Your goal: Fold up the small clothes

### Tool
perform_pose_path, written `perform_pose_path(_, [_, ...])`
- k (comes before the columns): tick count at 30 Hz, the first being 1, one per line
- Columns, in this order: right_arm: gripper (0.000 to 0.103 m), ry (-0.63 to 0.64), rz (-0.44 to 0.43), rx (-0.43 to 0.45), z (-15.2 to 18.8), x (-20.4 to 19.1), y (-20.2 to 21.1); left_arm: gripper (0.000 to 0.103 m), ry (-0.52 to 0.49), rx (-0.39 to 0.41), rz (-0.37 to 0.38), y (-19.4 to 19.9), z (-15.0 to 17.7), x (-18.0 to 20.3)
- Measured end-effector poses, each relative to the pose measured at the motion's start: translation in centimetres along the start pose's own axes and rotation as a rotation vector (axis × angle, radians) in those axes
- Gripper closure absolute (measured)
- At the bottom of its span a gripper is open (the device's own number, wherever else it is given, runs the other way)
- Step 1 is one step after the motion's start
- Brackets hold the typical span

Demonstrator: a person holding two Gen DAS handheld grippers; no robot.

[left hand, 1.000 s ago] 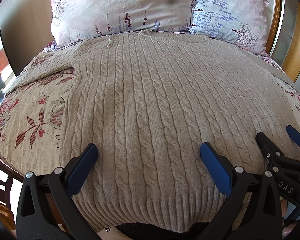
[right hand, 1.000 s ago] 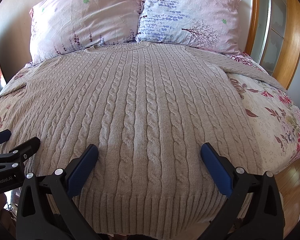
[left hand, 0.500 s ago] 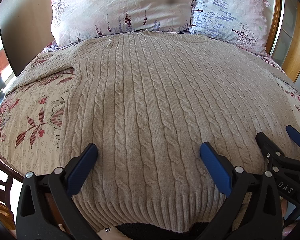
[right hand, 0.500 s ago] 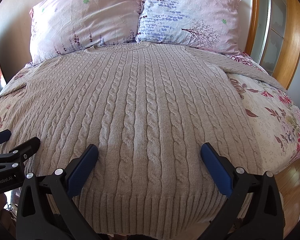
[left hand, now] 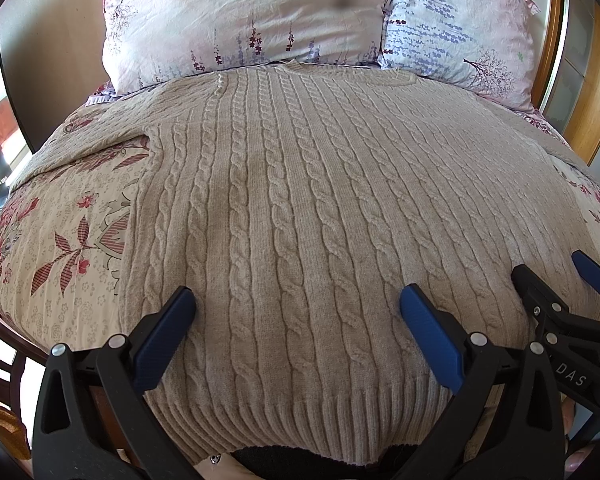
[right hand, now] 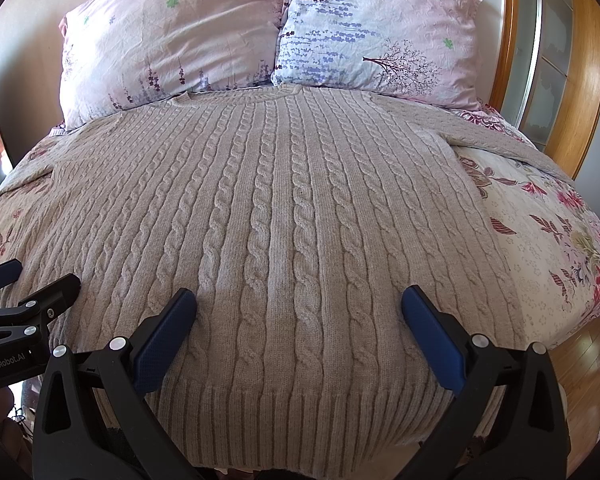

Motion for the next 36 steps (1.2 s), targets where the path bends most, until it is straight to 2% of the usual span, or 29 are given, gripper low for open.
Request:
perform_pose_path(29, [0.001, 0.005, -0.006, -0.013, 0.02, -0.04, -0.32, 0.002, -0.003, 0.002, 0.0, -0.01, -0.09, 0.05])
perform_pose_path(32, [0.001, 0.022, -0.031, -0.006, -0.06, 0.1, -0.46, 0.002, -0.008, -0.005, 0.005, 0.11, -0.1, -0.13])
perform_pose_path(36, [0.001, 0.055, -0.113, 0.014, -0.07, 0.69, -0.72, 0.002, -0.02, -0.01, 0.006, -0.16, -0.42, -0.04])
Point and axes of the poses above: each gripper's, at about its wrist camera, not at the fingertips, and y roughly against the way its jaws point, x to its right, z to its underside, the point moved 1 cm from there along -y, roughly the way its jaws point, and after that the axes turned 10 degrees about x, right-handed, at the moved point
